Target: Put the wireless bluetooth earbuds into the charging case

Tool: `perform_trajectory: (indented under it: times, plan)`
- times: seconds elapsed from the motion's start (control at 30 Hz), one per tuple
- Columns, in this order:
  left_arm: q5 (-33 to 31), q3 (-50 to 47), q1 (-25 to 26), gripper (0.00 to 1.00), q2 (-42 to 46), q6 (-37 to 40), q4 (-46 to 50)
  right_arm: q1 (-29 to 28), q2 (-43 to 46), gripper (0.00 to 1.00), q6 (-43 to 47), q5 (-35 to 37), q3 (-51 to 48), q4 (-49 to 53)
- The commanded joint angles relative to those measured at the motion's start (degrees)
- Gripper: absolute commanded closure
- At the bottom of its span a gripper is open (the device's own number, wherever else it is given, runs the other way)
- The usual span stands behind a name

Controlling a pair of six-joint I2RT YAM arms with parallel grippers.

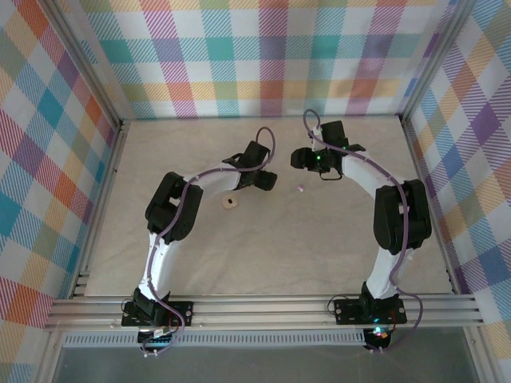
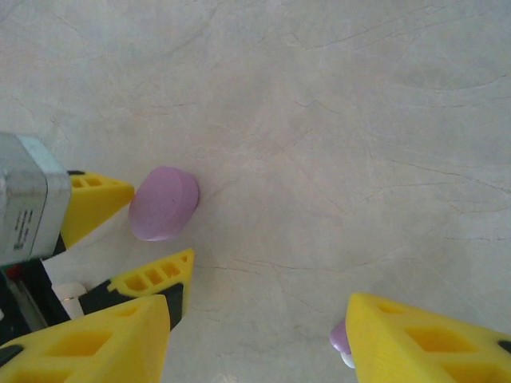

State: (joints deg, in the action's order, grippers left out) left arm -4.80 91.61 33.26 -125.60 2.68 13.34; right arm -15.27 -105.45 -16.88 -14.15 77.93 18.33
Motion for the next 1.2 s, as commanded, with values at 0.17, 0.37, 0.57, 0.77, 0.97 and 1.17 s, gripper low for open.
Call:
perform_trajectory:
  times: [0.17,0.37,0.57,0.77,0.97,1.17]
  plan:
    - [5.5,3.4,-3.0,0.27,-3.2,0.3,2.1,0.6,2.8,0.40,1.3,-0.5,-0.2,-1.3]
    - [9.3,0.9,-3.1,0.35,-2.7,-0.3,1.4,0.9,3.2,0.40,1.1,-0.5,0.3,-1.5]
    - [9.5,0.6,-3.1,0.45,-2.3,0.2,4.2,1.8,2.7,0.40,-2.2,-4.2,1.3,-1.7]
    - [9.5,-1.5,-3.1,0.61,-1.5,1.3,4.3,2.8,3.1,0.40,-5.1,-7.0,0.6,-2.7]
    - [14.8,-7.4,-3.1,0.68,5.1,5.9,-2.5,5.2,5.0,0.41,-10.1,-13.9,-1.0,-3.5]
    - [26.5,-13.3,-3.1,0.68,15.2,13.1,-5.7,5.7,14.2,0.43,-15.5,-19.4,-9.7,-7.7]
